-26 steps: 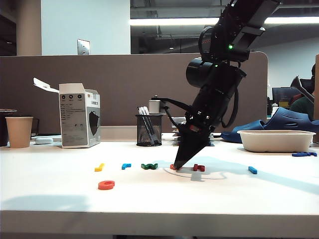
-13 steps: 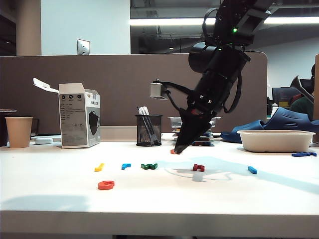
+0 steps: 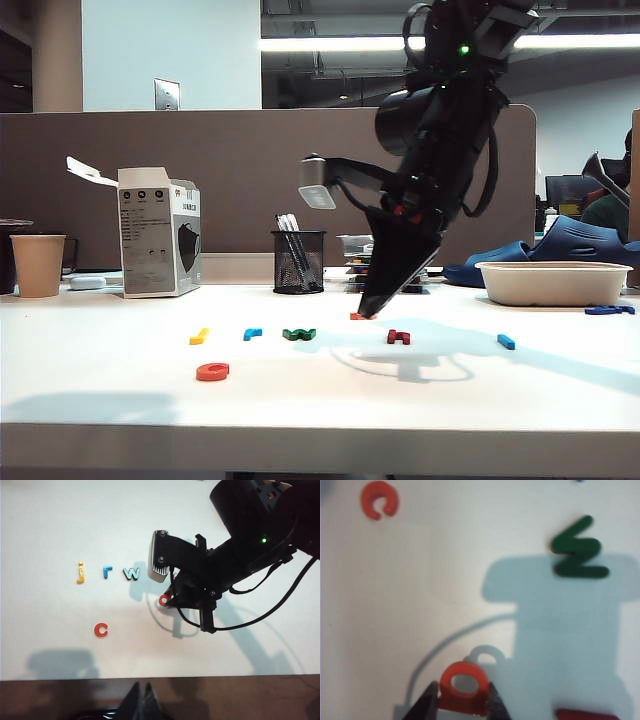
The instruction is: Select the appropriate letters from the row of letter magnets placed on the table to arrange into the word "car".
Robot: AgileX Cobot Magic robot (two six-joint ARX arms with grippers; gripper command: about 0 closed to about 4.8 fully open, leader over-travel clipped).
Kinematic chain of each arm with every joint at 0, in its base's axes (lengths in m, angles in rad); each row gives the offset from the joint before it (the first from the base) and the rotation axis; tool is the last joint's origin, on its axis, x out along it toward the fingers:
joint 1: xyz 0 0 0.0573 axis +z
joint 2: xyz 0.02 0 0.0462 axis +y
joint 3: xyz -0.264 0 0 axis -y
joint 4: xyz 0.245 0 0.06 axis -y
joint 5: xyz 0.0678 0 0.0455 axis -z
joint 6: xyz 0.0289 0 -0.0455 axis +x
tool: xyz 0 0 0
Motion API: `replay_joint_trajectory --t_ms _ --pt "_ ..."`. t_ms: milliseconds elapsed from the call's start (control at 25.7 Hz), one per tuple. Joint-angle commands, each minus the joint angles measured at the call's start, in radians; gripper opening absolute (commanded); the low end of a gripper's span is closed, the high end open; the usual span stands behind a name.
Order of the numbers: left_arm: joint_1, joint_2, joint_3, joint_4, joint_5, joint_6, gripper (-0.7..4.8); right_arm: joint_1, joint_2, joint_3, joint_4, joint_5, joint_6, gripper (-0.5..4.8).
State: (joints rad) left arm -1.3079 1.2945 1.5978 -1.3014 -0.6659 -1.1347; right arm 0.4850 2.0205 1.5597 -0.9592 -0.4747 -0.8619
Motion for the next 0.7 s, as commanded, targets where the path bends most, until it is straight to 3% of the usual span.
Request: replay_joint_trajectory --t_ms 39,701 --pt "0.000 -0.002 0.004 0.002 -0.008 0.001 -0.05 0.027 -0.008 0.002 -0.006 -0.021 0.005 0.71" --pt "0.000 -0.002 0.004 0.002 -0.008 0.001 -0.05 0.145 -0.004 0.000 0.055 -0.059 0.142 0.71"
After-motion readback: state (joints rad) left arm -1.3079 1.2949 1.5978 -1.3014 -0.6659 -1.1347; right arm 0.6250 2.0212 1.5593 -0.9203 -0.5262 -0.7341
